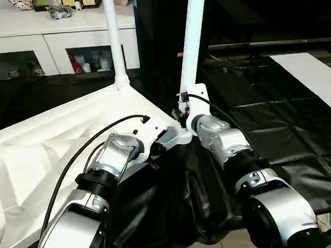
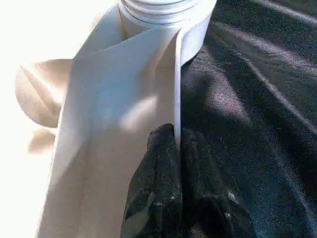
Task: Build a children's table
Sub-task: Rotate leg to tighten
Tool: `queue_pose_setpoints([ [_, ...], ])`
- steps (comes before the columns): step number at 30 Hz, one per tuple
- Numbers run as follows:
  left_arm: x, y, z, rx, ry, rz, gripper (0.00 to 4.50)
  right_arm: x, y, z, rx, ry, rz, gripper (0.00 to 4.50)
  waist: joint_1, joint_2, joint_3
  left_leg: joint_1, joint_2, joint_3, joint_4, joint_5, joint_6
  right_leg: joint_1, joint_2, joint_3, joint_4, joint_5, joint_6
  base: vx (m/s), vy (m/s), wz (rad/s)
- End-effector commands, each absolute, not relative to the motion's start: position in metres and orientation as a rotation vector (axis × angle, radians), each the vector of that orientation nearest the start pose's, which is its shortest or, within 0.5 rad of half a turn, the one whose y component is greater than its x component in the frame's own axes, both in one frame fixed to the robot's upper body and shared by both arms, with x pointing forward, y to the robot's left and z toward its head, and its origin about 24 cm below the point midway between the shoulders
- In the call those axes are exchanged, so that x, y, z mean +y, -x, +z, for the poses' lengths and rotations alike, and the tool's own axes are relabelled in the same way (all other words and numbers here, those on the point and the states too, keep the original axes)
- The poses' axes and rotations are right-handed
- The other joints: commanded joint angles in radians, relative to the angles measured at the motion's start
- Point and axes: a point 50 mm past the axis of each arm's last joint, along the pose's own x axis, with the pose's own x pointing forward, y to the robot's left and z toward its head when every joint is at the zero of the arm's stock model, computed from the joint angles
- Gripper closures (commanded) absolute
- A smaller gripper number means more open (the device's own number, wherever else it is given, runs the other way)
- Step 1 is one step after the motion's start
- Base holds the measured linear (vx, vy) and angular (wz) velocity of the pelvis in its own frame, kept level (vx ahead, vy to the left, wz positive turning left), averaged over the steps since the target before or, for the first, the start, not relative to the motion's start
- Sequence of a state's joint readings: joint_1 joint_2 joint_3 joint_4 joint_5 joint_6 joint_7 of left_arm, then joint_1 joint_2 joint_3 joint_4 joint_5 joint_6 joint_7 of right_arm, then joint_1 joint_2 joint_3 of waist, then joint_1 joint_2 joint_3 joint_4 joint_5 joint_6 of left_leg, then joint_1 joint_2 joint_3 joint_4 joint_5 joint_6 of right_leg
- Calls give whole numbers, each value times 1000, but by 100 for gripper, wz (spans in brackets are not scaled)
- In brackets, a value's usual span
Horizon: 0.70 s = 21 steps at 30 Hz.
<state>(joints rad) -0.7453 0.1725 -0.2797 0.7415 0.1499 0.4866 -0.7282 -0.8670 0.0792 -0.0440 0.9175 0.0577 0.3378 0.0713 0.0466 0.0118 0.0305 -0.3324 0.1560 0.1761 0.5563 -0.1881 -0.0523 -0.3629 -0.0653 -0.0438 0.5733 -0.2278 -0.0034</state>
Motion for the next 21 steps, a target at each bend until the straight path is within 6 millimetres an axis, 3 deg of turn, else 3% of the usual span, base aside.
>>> queue_pose_setpoints([
  [1,79,-344,40,647,-401,-880,450,-32,-331,-2,777,-61,392,266,-13,6,-12,32,65,-56,-86,-634,-54,-39,-92,43,-119,-657,-46,0,0,0],
  [2,79,-344,40,647,-401,-880,450,-32,-331,-2,777,-61,392,266,-13,6,-12,32,65,-56,-86,-636,-54,-40,-92,43,-119,-663,-44,0,0,0],
  [4,79,-344,40,648,-400,-882,450,-31,-332,-1,773,-89,405,210,-14,6,-12,33,65,-58,-85,-638,-51,-40,-93,42,-122,-681,-37,0,0,0],
  [6,78,-343,40,647,-398,-890,450,-30,-333,1,764,-108,406,193,-15,7,-11,34,65,-58,-86,-646,-52,-42,-92,41,-123,-682,-34,0,0,0],
  [8,78,-343,40,646,-396,-895,450,-31,-335,3,756,-118,407,178,-17,10,-12,27,66,-61,-91,-644,-52,-35,-93,38,-124,-659,-37,0,0,0],
  [10,78,-343,40,644,-395,-899,450,-32,-337,6,745,-122,406,162,-22,13,-14,29,67,-62,-95,-664,-58,-33,-89,35,-121,-630,-42,0,0,0],
  [14,79,-343,42,632,-395,-910,450,-34,-340,10,721,-119,413,129,-23,14,-11,34,66,-59,-92,-668,-52,-41,-92,37,-127,-644,-48,0,0,0],
  [18,86,-340,48,585,-429,-988,450,-51,-351,31,601,-59,493,100,-18,16,-14,22,70,-59,-97,-635,-48,-29,-94,42,-123,-601,-50,0,0,0],
  [19,87,-340,48,584,-429,-990,450,-52,-351,33,595,-53,501,93,-11,13,-31,5,78,-49,-96,-493,-40,-15,-97,55,-102,-406,-100,0,0,0],
  [20,88,-340,49,578,-433,-998,450,-55,-351,37,568,-31,536,85,-8,17,-33,-2,79,-45,-95,-430,-38,-11,-94,56,-91,-312,-121,0,0,0],
  [21,89,-339,49,572,-437,-1006,450,-57,-351,39,551,-18,556,77,-7,13,-37,-12,80,-33,-90,-306,-20,0,-86,53,-71,-126,-166,0,0,0],
])
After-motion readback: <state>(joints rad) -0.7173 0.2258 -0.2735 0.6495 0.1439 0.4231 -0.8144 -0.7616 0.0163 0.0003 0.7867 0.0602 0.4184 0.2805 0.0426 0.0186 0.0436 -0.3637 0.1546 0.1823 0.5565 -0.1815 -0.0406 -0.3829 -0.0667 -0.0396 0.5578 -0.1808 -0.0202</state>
